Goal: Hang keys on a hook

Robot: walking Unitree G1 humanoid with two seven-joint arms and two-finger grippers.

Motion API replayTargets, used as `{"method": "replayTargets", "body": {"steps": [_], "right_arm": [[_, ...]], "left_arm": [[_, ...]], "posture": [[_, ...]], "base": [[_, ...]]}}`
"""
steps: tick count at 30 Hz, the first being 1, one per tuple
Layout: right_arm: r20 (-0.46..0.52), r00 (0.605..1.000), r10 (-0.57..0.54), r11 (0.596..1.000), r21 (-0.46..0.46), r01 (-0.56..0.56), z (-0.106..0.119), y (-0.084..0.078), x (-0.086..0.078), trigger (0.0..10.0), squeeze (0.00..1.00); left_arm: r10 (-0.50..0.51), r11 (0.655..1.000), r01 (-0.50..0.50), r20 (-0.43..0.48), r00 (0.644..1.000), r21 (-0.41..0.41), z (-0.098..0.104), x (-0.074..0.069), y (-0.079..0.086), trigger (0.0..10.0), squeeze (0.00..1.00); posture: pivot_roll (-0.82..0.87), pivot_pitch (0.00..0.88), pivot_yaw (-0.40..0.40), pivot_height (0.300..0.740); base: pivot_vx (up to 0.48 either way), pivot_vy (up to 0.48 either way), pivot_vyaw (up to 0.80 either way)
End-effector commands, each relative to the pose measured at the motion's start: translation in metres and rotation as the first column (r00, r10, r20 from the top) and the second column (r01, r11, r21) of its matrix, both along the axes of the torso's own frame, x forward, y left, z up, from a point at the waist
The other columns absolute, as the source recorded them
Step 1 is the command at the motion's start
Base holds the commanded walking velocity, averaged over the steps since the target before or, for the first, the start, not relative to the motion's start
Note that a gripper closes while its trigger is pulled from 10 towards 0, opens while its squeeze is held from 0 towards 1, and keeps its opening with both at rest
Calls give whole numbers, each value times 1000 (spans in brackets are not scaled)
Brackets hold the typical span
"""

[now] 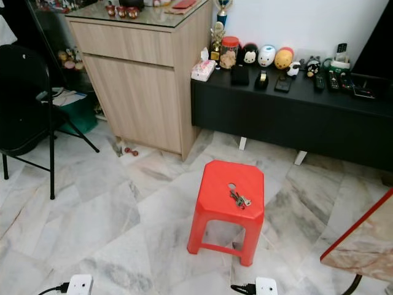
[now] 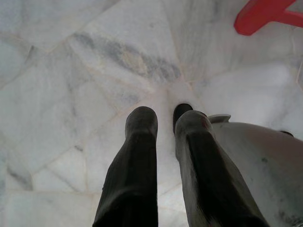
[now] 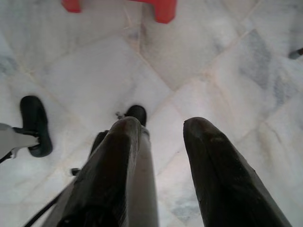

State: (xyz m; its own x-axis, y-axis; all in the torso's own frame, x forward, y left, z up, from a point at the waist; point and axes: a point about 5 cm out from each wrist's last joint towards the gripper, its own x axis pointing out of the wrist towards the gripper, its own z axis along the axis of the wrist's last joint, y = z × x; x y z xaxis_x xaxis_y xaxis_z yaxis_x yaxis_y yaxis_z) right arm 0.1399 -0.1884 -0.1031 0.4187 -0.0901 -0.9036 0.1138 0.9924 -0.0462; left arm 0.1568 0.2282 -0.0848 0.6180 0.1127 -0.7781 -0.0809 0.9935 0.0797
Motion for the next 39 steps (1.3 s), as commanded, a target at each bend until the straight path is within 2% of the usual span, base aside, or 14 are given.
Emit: {"method": "replayTargets", "body": {"steps": [1, 6, 21, 26, 27, 28, 33, 39], "right_arm": [[8, 1000, 3, 1000, -15, -3, 1, -2, 1, 10000, 0], [26, 999, -31, 999, 11, 31, 1, -2, 3, 10000, 0], [58, 998, -34, 999, -12, 35, 3, -6, 5, 10000, 0], [84, 994, 72, 995, -80, -65, 6, -8, 10, 10000, 0], [84, 994, 72, 995, -80, -65, 6, -8, 10, 10000, 0], [103, 994, 23, 998, -57, -17, 7, -8, 12, 10000, 0], [111, 991, 74, 994, -82, -65, 8, -7, 16, 10000, 0], [126, 989, 83, 994, -83, -73, 10, -5, 20, 10000, 0]], "left_arm": [[3, 1000, -3, -25, 1000, 0, -2, -5, 2, 10000, 0], [0, 1000, 0, -24, 1000, -1, -2, -5, 1, 10000, 0], [-9, 1000, 9, -26, 1000, -3, -3, -5, -1, 10000, 0], [-5, 1000, 5, -26, 1000, -1, -3, -6, 0, 10000, 0], [-5, 1000, 5, -26, 1000, -1, -3, -6, 0, 10000, 0], [0, 1000, 0, -27, 1000, 0, -3, -7, 1, 10000, 0], [-1, 1000, 2, -34, 999, 1, -3, -10, 3, 10000, 0], [2, 1000, -2, -33, 999, 3, -3, -10, 5, 10000, 0]], "posture": [[174, 41, -33, 740], [171, 45, -34, 740], [172, 10, -30, 740], [171, 0, -28, 740], [171, 0, -28, 740], [171, 0, -28, 740], [172, 0, -29, 740], [175, 0, -33, 740]], "base": [[0, 0, 800], [0, 0, 320], [0, 0, 0], [0, 0, 480], [0, 0, 800], [0, 0, 0], [0, 0, 0], [0, 0, 0]]}}
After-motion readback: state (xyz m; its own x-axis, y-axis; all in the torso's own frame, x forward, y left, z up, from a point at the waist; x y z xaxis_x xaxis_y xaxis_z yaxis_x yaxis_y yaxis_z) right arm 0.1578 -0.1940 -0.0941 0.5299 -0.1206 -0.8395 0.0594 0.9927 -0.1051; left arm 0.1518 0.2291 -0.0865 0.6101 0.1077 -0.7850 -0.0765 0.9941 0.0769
